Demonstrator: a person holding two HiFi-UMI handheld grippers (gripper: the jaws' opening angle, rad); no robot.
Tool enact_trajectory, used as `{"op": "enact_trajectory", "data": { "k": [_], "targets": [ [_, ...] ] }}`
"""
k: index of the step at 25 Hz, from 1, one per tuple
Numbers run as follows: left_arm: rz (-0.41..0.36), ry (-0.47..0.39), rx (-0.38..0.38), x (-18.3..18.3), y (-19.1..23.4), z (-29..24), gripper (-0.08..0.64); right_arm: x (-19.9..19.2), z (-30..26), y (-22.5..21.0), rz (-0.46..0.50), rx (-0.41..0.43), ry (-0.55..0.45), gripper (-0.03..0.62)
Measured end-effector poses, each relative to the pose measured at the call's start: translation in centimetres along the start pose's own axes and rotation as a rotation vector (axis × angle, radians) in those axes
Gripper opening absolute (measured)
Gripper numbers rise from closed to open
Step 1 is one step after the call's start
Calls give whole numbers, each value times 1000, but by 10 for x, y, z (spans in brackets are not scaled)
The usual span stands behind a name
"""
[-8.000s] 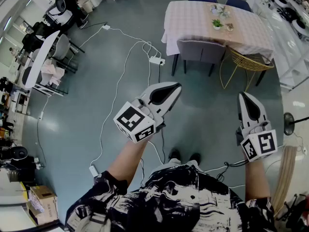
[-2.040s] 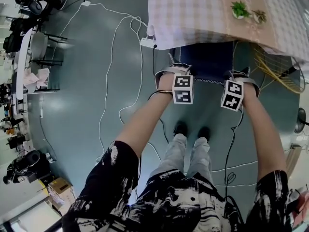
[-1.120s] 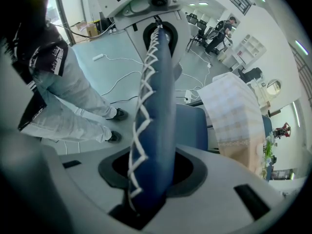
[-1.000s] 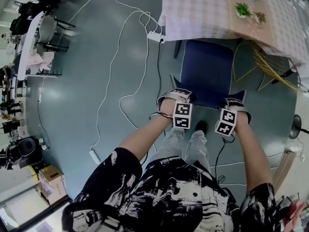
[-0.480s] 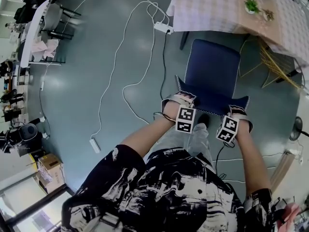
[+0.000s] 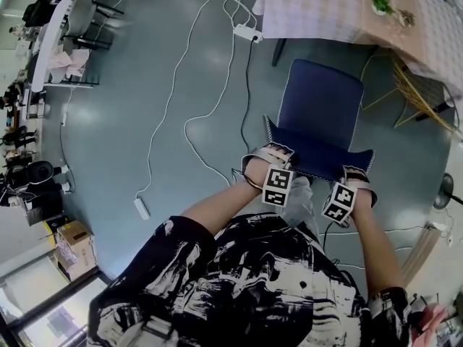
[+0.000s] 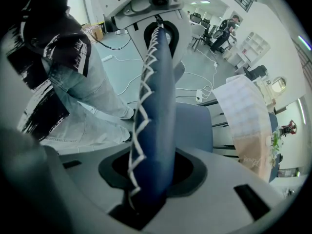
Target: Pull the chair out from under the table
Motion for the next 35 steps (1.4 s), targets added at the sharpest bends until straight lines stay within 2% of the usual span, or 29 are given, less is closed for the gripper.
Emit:
{"op": "enact_trajectory", "data": {
  "k": [11, 24, 28, 29, 31, 35],
  "targets": [
    [-2, 1, -25, 7, -42, -3, 66, 4, 16, 42, -9, 22, -9, 133],
    [4, 1, -36, 10, -47, -6, 64, -1, 16, 44, 6, -6, -1, 135],
    [30, -24, -57, 10, -48, -5, 92, -1, 16, 44, 12, -44, 1, 166],
    [36, -40, -58, 10, -48, -4, 110, 0, 18, 46, 3, -30, -11, 189],
    [50, -63, -57, 6, -49, 2, 129, 3, 28, 50, -27, 33, -58, 288],
    [110, -96, -97, -10, -52, 34, 144, -2, 75, 37, -58, 137, -170, 301]
  ]
}}
Point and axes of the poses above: the fingertips, and each gripper's own axes: z backward along the fingers, y to its left, x out of its top, the point moved 3 cm from there along z, backward along the fingers, and after that the axes turned 14 degrees about -x, right-handed, at the moved point
